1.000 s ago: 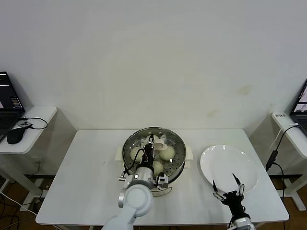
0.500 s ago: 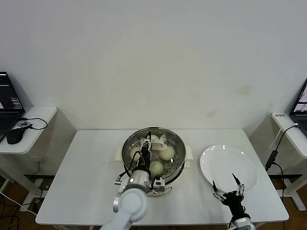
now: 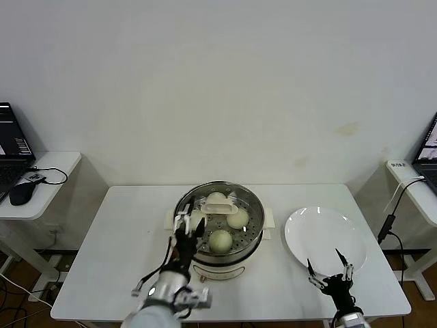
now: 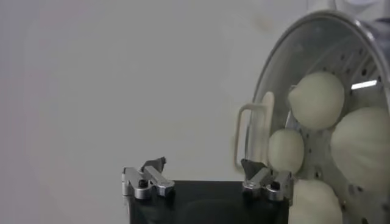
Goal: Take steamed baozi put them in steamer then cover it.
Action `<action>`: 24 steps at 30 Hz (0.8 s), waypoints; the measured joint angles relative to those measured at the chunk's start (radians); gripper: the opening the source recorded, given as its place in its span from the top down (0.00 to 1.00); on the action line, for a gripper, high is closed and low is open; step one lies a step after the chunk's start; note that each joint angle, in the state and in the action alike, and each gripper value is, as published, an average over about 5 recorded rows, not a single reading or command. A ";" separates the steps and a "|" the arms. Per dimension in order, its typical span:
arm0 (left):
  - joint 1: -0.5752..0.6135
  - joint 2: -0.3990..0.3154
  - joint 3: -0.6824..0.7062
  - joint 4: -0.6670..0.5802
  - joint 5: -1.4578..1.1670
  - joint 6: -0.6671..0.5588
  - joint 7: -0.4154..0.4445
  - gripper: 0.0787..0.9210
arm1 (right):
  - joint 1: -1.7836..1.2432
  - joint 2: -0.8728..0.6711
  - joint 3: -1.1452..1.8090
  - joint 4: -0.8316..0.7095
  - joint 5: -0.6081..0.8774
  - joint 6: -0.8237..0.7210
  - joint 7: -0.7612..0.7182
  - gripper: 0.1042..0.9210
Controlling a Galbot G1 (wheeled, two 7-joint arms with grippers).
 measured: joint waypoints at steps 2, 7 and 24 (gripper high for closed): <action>0.057 0.014 -0.050 -0.025 -0.097 -0.036 -0.045 0.12 | -0.001 -0.004 -0.004 0.004 0.014 0.000 -0.002 0.12; 0.169 0.037 -0.193 -0.035 -0.411 -0.164 -0.152 0.12 | -0.004 -0.012 -0.019 0.013 0.058 -0.001 -0.003 0.12; 0.411 0.028 -0.399 0.092 -1.251 -0.426 -0.305 0.12 | -0.091 -0.079 -0.097 0.056 0.225 -0.068 -0.004 0.12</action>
